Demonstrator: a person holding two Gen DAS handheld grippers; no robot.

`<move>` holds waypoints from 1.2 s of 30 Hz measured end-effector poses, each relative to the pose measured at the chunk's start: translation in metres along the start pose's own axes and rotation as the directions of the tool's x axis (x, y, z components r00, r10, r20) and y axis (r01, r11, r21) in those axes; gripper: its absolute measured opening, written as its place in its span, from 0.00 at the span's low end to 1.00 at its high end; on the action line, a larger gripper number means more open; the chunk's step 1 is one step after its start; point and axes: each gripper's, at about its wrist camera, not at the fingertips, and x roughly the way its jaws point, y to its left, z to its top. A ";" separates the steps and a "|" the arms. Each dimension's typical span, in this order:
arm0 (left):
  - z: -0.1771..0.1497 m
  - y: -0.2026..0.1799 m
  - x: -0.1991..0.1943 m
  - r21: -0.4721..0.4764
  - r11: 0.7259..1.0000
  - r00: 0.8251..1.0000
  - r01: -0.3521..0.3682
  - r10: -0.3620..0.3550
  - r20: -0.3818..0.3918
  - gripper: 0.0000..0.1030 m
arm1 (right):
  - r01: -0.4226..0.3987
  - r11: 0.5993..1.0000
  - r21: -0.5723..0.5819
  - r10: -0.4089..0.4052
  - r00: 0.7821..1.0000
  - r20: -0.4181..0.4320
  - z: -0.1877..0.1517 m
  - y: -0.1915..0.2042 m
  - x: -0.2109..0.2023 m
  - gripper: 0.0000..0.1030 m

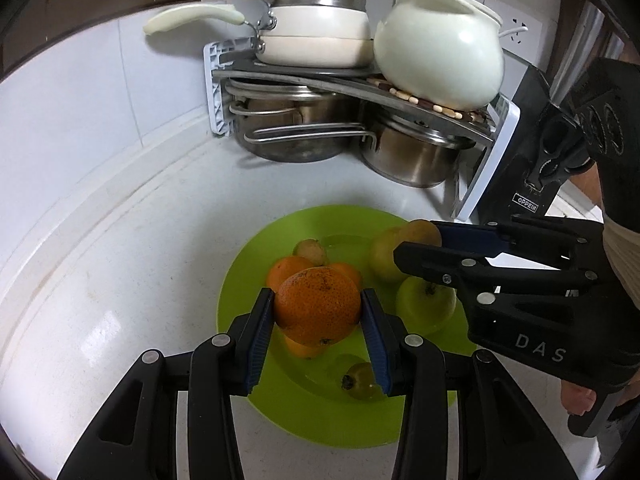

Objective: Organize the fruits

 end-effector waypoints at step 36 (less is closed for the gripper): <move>-0.065 0.000 -0.141 0.003 0.985 0.952 -0.173 0.167 0.258 0.73 | 0.155 0.978 0.138 -0.178 0.968 0.177 -0.074 0.057 -0.132 0.55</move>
